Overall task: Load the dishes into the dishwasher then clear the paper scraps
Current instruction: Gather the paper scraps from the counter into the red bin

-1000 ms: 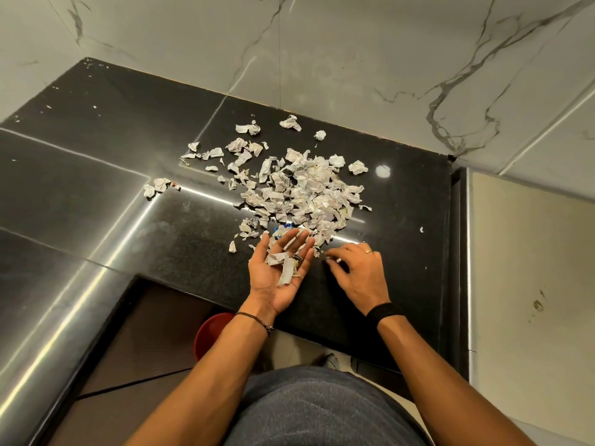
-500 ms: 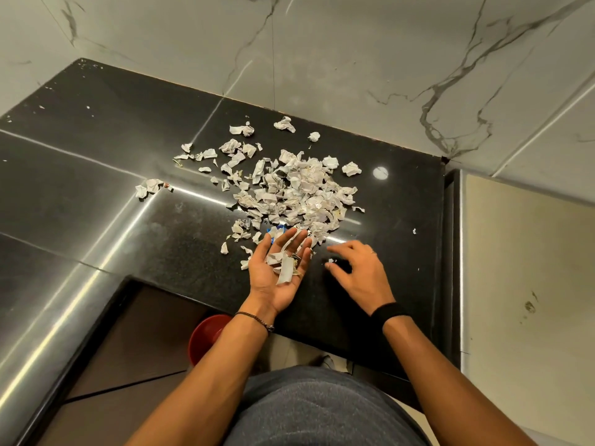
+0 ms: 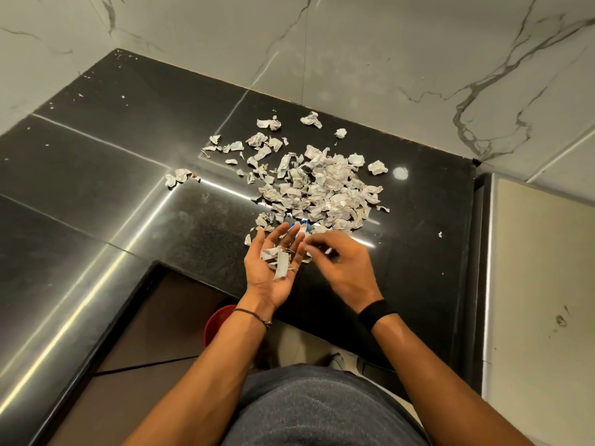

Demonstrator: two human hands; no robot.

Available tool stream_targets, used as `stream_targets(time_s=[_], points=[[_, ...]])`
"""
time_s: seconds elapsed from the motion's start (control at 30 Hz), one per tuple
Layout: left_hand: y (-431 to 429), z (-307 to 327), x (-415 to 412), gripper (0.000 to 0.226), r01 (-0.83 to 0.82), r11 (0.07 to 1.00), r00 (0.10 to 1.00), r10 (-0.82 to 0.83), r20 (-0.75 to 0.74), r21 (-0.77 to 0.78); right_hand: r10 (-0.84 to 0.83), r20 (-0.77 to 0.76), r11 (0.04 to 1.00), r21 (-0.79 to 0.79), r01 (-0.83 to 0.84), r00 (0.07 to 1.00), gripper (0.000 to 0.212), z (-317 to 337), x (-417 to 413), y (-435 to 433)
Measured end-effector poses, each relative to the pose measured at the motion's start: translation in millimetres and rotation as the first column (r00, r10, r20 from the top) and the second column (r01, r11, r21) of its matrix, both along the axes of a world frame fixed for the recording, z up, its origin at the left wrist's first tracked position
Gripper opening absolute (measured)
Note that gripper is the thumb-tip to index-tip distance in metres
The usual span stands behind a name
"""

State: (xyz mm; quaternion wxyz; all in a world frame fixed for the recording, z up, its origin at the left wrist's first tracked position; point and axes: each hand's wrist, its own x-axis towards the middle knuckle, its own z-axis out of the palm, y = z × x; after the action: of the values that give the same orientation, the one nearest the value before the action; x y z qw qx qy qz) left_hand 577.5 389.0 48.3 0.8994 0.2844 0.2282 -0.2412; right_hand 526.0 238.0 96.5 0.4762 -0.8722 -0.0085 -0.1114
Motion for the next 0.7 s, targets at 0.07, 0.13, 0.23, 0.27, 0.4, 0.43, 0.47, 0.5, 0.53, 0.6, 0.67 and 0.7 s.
stream_targets(time_s=[0.07, 0.13, 0.23, 0.27, 0.4, 0.43, 0.47, 0.5, 0.53, 0.6, 0.67, 0.7], points=[[3.5, 0.9, 1.7, 0.051, 0.003, 1.000, 1.000, -0.003, -0.001, -0.016, 0.088, 0.012, 0.996, -0.027, -0.087, 0.996, 0.017, 8.6, 6.1, 23.3], [8.5, 2.0, 3.7, 0.052, 0.011, 0.999, 1.000, -0.011, -0.003, -0.049, 0.096, 0.008, 0.994, -0.053, -0.095, 0.995, 0.019, 9.5, 10.7, 35.3], [21.5, 1.3, 7.6, 0.051, 0.002, 0.995, 1.000, -0.001, 0.004, -0.101, -0.026, 0.004, 1.000, 0.008, 0.026, 1.000, 0.014, 3.5, 13.8, 30.1], [26.8, 0.0, 8.7, 0.051, -0.006, 0.993, 1.000, 0.006, 0.002, -0.115, -0.065, -0.011, 0.998, -0.015, 0.065, 0.998, 0.014, -1.4, 14.5, 24.8], [43.1, -4.8, 12.0, 0.053, -0.026, 0.992, 1.000, 0.024, -0.015, -0.122, -0.052, -0.202, 0.945, -0.327, -0.017, 0.978, 0.020, -32.1, 8.7, 7.1], [46.6, -5.3, 13.1, 0.053, -0.026, 0.993, 0.999, 0.024, -0.021, -0.116, -0.034, -0.241, 0.922, -0.382, -0.063, 0.970, 0.021, -39.0, 6.2, 6.8], [49.8, -6.1, 14.3, 0.053, -0.026, 0.994, 0.999, 0.024, -0.023, -0.108, -0.025, -0.256, 0.907, -0.411, -0.086, 0.966, 0.020, -43.9, 3.6, 7.6], [52.7, -6.7, 15.8, 0.052, -0.025, 0.995, 0.999, 0.022, -0.023, -0.099, -0.026, -0.253, 0.900, -0.426, -0.087, 0.967, 0.018, -47.3, 1.5, 8.9], [56.4, -7.5, 17.5, 0.052, -0.024, 0.996, 1.000, 0.022, -0.018, -0.087, -0.032, -0.238, 0.895, -0.439, -0.078, 0.971, 0.017, -49.8, 0.0, 11.2], [63.1, -8.4, 20.9, 0.051, -0.028, 0.998, 1.000, 0.028, -0.007, -0.063, -0.052, -0.217, 0.882, -0.468, -0.057, 0.975, 0.013, -52.1, -1.6, 16.8], [68.6, -9.5, 24.3, 0.051, -0.037, 0.998, 0.999, 0.038, 0.003, -0.043, -0.097, -0.204, 0.889, -0.457, -0.007, 0.974, 0.009, -51.2, -2.9, 23.6], [71.3, -9.4, 25.8, 0.050, -0.041, 0.998, 0.999, 0.041, 0.006, -0.037, -0.133, -0.196, 0.907, -0.419, 0.040, 0.972, 0.007, -48.5, -2.7, 28.4]])
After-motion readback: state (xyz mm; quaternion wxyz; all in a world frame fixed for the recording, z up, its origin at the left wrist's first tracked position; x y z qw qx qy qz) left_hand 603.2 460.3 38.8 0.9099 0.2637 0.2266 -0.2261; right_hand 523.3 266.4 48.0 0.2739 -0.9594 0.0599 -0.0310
